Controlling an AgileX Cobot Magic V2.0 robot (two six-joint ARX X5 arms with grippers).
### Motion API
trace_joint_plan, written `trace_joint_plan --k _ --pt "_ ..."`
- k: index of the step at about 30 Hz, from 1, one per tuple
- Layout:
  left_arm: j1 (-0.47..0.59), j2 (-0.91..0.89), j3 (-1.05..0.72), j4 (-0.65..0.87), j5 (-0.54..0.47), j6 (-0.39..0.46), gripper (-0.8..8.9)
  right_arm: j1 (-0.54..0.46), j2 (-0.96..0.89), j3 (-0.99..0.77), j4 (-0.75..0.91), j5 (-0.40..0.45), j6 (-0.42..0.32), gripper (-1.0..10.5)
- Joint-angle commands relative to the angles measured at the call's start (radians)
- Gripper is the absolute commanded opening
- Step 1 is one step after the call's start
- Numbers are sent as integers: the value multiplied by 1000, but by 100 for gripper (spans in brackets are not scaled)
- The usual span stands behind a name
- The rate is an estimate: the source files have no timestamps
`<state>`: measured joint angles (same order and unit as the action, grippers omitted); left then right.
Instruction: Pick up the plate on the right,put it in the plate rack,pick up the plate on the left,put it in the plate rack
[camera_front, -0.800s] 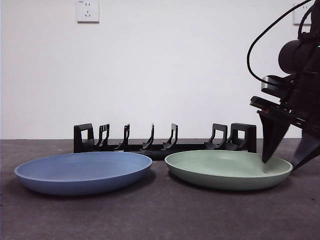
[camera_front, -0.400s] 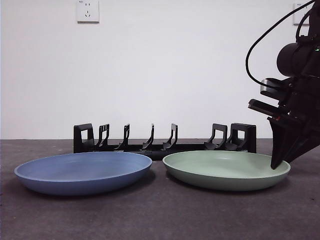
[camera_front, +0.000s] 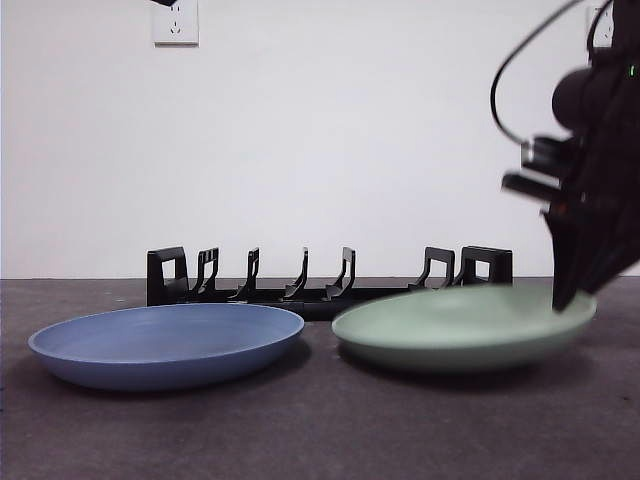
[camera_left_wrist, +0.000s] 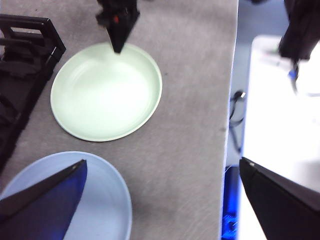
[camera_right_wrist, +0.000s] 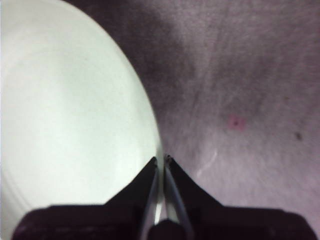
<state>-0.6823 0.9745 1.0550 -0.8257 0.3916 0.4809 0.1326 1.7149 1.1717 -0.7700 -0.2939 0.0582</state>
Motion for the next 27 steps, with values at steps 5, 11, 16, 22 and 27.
trace_joint_plan --k 5,11,16,22,27 --pt "-104 29 0 58 -176 175 629 0 -95 212 -192 -83 -39 -12" --pt "-178 63 0 203 -362 346 629 27 -110 375 -385 -137 -66 -12" --pt "-224 109 0 241 -434 473 628 73 -110 465 -476 -171 -66 -12" --pt "-272 173 0 273 -527 501 624 142 -110 527 -507 -163 -58 -12" --pt "-294 185 0 296 -551 501 463 169 -109 535 -513 -150 -50 -12"
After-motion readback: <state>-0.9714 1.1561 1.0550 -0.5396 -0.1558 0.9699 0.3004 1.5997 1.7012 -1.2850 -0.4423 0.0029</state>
